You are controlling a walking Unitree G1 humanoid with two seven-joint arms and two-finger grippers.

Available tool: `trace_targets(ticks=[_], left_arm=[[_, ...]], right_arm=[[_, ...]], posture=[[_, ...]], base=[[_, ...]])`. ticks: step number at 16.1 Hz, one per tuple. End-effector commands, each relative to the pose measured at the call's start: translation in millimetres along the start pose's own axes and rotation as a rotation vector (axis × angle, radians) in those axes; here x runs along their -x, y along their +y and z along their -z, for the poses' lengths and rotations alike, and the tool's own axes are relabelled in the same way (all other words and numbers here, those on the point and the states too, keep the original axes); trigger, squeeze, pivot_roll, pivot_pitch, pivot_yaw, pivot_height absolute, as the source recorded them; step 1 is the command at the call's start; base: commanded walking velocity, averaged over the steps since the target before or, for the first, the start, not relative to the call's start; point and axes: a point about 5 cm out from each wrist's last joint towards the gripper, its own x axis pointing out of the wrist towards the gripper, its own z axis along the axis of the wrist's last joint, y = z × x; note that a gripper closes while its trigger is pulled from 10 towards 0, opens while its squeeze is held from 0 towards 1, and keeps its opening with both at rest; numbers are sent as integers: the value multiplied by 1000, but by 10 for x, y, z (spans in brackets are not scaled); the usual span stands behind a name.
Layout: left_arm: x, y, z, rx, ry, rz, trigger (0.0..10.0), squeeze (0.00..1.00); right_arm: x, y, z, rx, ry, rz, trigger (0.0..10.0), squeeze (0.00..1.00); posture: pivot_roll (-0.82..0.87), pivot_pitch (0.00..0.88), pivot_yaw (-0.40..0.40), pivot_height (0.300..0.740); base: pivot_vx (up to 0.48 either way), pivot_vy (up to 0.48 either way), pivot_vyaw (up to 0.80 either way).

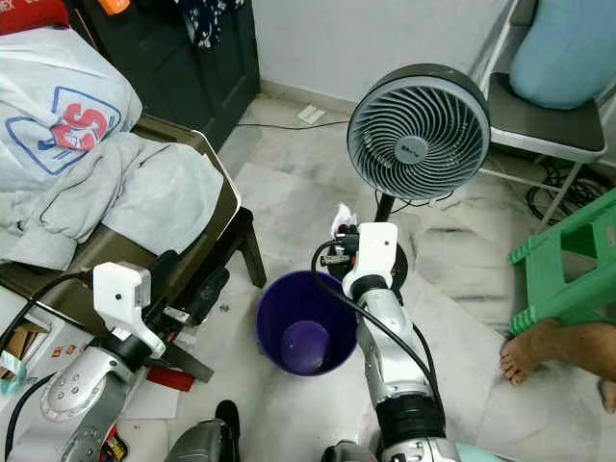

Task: Clean up the room

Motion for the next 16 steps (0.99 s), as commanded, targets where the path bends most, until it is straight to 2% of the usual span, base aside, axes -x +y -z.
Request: trace_targets(ticks=[1, 8, 16], left_arm=[[21, 5, 21, 2, 6, 7, 10000, 0], [4, 8, 27, -2, 0, 9, 10000, 0], [-2, 19, 42, 4, -1, 8, 10000, 0]], right_arm=[[14, 14, -20, -5, -5, 3, 10000, 0], [-3, 35, -32, -1, -6, -8, 10000, 0], [7, 58, -30, -12, -8, -19, 10000, 0]], posture=[[22, 197, -21, 740], [28, 186, -25, 740], [24, 189, -21, 740]], base=[[0, 0, 0], [0, 0, 0], [264, 0, 0]])
